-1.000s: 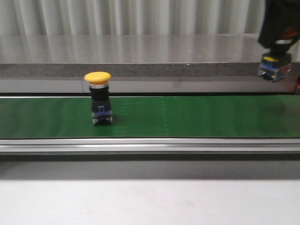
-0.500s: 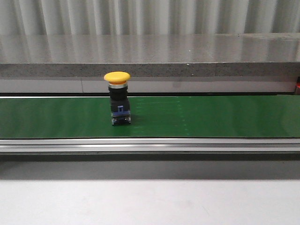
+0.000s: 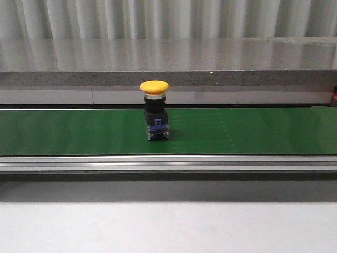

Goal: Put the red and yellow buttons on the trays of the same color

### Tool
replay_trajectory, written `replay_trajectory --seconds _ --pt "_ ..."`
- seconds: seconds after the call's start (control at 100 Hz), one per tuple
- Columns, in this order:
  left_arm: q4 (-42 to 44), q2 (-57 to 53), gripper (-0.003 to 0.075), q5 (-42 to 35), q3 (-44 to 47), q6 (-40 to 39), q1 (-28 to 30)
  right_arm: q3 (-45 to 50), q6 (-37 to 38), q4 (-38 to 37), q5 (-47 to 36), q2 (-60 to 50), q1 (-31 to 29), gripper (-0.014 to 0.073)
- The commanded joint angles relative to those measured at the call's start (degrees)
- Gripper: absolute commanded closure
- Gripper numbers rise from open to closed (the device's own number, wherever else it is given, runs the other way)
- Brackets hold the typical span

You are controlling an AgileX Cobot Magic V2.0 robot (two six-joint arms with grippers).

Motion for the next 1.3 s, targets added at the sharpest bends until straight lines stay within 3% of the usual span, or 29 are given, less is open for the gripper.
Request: replay_trajectory --seconds 0.0,0.79,0.88,1.01,1.06,1.29 --pt "-0.65 0.09 0.0740 -4.28 -1.53 0.11 -0.47 -2.73 -0.04 0.73 -2.36 -0.29 -0.21 0.0432" --pt "-0.65 0.09 0.0740 -4.28 -1.53 0.11 -0.47 -2.74 -0.04 7.05 -12.33 12.10 -0.17 0.0424" --pt "-0.65 0.09 0.0740 -4.28 -1.53 0.11 -0.47 -2.74 -0.04 7.45 -11.93 12.99 -0.17 0.0348" --pt "-0.65 0.09 0.0740 -4.28 -1.53 0.11 -0.47 -2.74 -0.10 7.45 -11.62 12.91 -0.17 0.0085" --pt "-0.65 0.09 0.0740 -4.28 -1.53 0.11 -0.47 -2.74 -0.10 7.45 -11.82 12.65 -0.17 0.0025" --pt "-0.65 0.09 0.0740 -4.28 -1.53 0.11 -0.47 -2.74 -1.84 7.27 -11.17 8.56 -0.17 0.0022"
